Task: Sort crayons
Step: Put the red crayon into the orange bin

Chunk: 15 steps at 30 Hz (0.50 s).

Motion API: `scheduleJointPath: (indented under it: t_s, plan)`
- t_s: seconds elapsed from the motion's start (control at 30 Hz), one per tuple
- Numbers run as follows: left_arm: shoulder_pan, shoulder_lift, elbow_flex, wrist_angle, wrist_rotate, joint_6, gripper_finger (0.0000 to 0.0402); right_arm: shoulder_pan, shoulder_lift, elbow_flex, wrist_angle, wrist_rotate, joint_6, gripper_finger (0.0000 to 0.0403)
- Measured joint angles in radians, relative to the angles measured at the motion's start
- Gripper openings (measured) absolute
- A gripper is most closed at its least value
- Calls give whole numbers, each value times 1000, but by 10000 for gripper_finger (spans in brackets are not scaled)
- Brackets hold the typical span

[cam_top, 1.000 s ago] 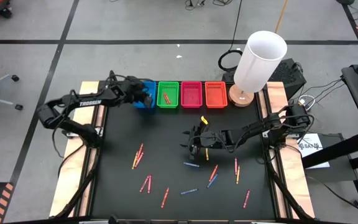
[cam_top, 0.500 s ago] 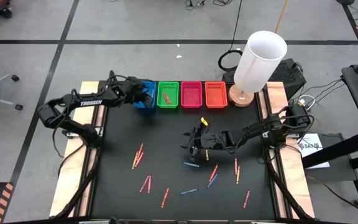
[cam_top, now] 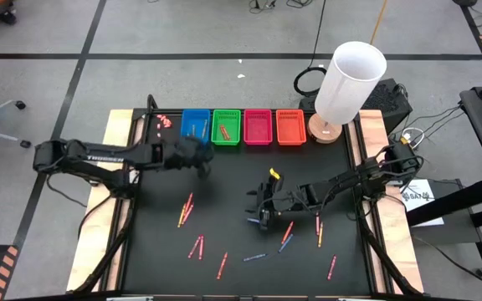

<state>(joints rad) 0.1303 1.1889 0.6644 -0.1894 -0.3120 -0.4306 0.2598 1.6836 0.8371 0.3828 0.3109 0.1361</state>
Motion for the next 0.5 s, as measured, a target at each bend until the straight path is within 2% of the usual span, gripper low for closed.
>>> scheduleJointPath:
  t_s: [0.27, 0.5]
  plan:
    - [-368, 73, 0, -130, -301, -322, 137, 4, 0, 0, 1, 1, 50, 265]
    - [-550, 190, 0, -143, -331, -508, 136, 6, 0, 0, 1, 1, 95, 265]
